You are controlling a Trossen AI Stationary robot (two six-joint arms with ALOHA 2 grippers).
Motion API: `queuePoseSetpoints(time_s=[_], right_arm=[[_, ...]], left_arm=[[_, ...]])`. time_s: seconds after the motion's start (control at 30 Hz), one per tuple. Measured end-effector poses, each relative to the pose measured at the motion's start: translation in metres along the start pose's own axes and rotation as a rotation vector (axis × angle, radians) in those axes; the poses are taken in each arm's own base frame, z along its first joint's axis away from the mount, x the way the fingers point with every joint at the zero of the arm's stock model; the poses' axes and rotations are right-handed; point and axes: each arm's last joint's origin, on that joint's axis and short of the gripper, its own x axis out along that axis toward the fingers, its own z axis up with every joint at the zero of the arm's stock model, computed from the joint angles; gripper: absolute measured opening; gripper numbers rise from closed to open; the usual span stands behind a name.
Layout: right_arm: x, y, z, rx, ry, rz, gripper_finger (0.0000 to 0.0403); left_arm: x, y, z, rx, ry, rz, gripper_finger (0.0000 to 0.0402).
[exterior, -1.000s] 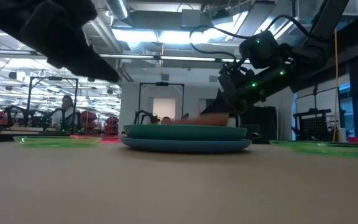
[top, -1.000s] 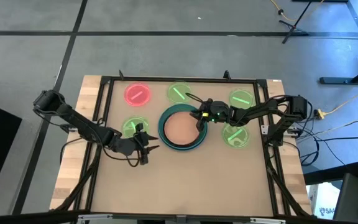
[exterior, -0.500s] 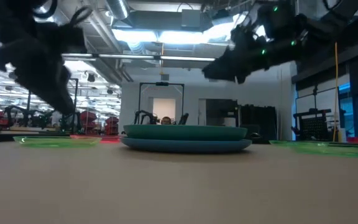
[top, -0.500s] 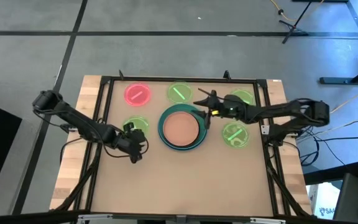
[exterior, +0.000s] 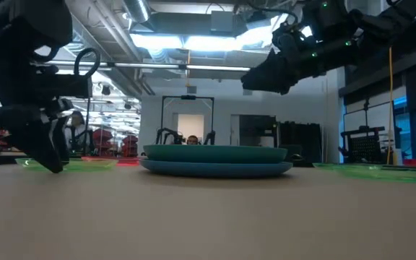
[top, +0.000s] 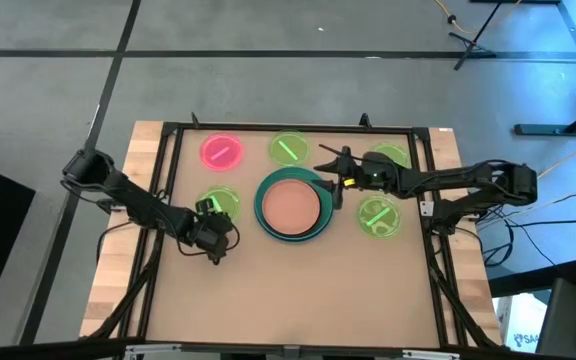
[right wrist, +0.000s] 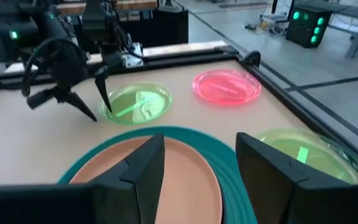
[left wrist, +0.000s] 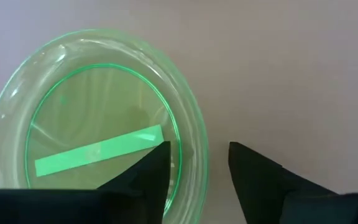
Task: Stack plastic plates
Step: Stack the light green plate on top of the orange plate
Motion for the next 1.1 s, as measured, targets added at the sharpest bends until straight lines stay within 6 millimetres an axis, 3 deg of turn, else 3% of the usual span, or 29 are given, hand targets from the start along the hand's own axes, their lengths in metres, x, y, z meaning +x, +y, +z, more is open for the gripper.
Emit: queuePoseSetpoints(time_s=[0.23,0.4,0.63,1.1], right_arm=[[0.000,0.001,0.000,-0.001,-0.004,0.002,0.0191],[0.001,0.013,0.001,-0.064,-0.018,0.022,0.0191],[-0.004,0.034,0.009,-0.152,-0.072,0.005,0.0191],[-0.024,0.058,0.026,-0.202,-0.153,0.046,0.0191]], left_arm=[[0.002,0.001,-0.001,0.007,0.001,0.032,0.0071],[0.002,0.002,-0.002,0.014,0.001,0.044,0.0007],[-0.014,0.003,0.012,0.023,-0.009,0.079,0.0003],[-0.063,-0.010,0.079,0.119,-0.297,0.089,0.0002]])
